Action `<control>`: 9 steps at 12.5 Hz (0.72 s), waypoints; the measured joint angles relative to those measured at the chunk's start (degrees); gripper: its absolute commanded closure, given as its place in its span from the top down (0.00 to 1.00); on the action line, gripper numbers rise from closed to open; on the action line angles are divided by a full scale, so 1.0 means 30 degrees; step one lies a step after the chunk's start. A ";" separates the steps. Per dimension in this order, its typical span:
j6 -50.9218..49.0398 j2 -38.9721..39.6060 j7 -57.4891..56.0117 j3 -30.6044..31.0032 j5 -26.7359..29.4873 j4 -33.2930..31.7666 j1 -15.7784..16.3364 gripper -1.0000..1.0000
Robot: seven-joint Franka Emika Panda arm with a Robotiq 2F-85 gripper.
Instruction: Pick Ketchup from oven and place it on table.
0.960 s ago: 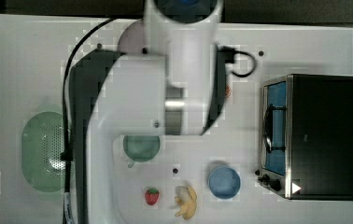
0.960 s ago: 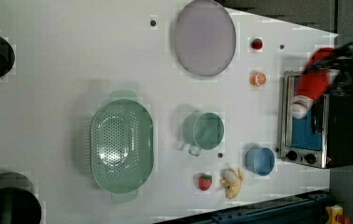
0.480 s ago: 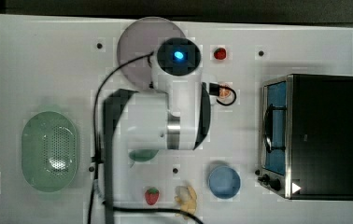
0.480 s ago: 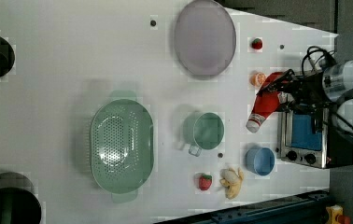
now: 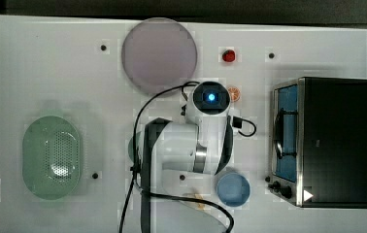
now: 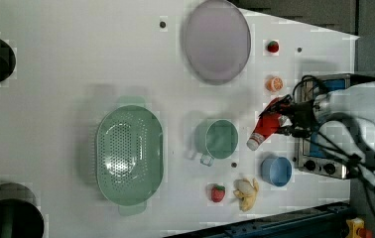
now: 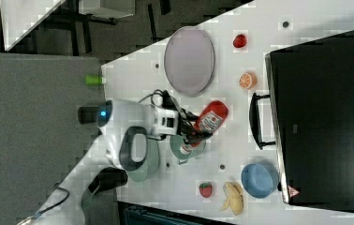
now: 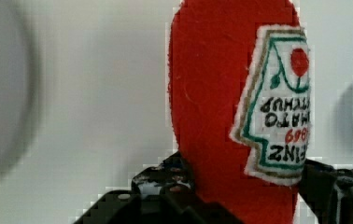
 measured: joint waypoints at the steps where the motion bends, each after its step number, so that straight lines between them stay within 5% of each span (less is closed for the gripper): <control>1: 0.0802 0.0354 -0.0014 0.0110 0.0029 -0.0373 -0.0135 0.67; 4: 0.1865 0.1376 -0.0005 -0.0054 0.0567 -0.0485 0.0063 1.00; 9: 0.2098 -0.0187 0.0065 0.0035 0.0138 -0.0224 0.0214 1.00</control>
